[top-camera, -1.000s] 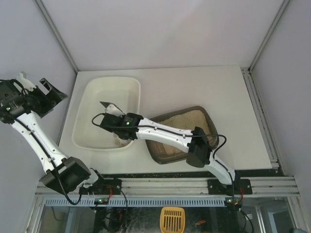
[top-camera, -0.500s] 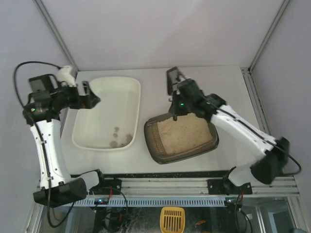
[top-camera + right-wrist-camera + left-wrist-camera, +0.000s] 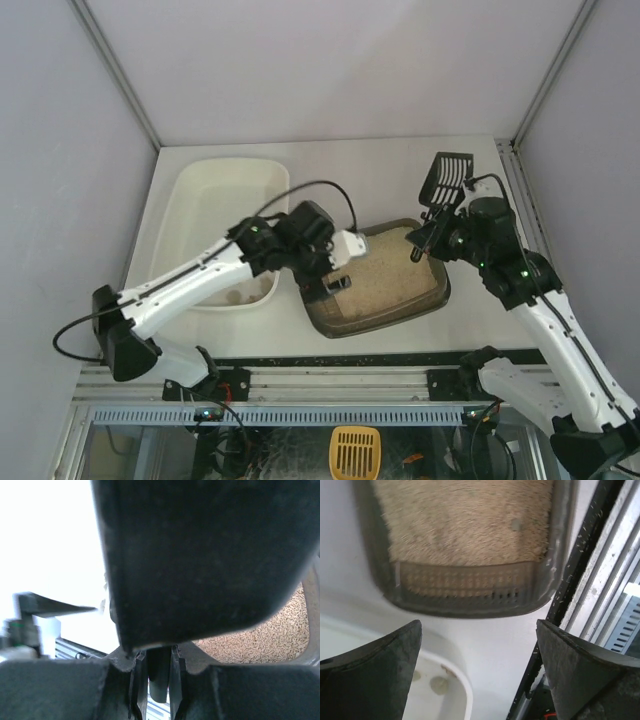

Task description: Clean the litter box

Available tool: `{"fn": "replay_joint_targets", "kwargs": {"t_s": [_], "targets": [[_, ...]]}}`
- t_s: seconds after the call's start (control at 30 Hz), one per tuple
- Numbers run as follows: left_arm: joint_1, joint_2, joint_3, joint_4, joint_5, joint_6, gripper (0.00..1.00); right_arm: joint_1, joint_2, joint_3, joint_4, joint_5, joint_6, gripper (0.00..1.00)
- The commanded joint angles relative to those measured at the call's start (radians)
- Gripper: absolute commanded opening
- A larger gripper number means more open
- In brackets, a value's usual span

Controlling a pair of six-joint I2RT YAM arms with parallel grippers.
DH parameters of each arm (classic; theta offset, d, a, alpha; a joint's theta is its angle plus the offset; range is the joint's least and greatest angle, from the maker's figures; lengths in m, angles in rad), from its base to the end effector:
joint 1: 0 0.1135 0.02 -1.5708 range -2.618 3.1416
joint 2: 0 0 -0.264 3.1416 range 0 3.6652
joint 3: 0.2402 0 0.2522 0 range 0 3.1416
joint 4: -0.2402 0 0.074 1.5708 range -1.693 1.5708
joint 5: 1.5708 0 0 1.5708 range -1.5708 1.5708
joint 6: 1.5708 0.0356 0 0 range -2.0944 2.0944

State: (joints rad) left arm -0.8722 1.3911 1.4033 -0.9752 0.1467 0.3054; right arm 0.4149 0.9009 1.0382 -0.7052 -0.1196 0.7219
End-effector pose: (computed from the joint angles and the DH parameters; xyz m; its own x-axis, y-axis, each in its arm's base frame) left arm 0.1757 -0.2173 0.3466 -0.2596 0.7716 -0.5807 0.9324 0.3568 0.0573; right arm 0.1655 0.0775 0.3546 -0.6947 0.4109 -0.5903 -0.0442 0.7948 0.6053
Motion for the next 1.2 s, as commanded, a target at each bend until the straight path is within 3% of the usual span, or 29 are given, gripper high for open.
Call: {"fn": "replay_joint_targets", "kwargs": {"t_s": [0.0,0.37,0.6,0.8,0.87,1.03,1.07,1.1,1.17], "targets": [[-0.133,0.059,-0.049,0.098,-0.078,0.079,1.0,-0.07,-0.089,-0.013,0.001,-0.069,0.022,0.0],[-0.18,0.316,0.107,0.094,0.088,0.051,1.0,-0.432,-0.203,-0.053,-0.067,-0.347,-0.075,0.0],[-0.229,0.427,0.13,0.116,0.07,0.011,1.0,-0.666,-0.177,-0.081,-0.064,-0.577,-0.156,0.0],[-0.298,0.473,0.099,0.121,0.005,0.04,0.94,-0.688,-0.15,-0.101,-0.038,-0.626,-0.174,0.0],[-0.304,0.485,0.088,0.12,-0.016,0.06,0.82,-0.686,-0.147,-0.108,-0.024,-0.625,-0.174,0.0],[-0.302,0.502,0.064,0.089,-0.086,0.175,0.41,-0.68,-0.145,-0.12,0.001,-0.646,-0.161,0.0],[-0.3,0.503,0.059,0.074,-0.092,0.211,0.27,-0.681,-0.147,-0.12,0.0,-0.641,-0.161,0.0],[-0.296,0.507,0.059,0.055,-0.098,0.252,0.07,-0.682,-0.153,-0.122,-0.003,-0.631,-0.163,0.0],[-0.286,0.525,0.065,0.01,-0.133,0.317,0.0,-0.684,-0.166,-0.124,-0.011,-0.614,-0.166,0.0]]}}
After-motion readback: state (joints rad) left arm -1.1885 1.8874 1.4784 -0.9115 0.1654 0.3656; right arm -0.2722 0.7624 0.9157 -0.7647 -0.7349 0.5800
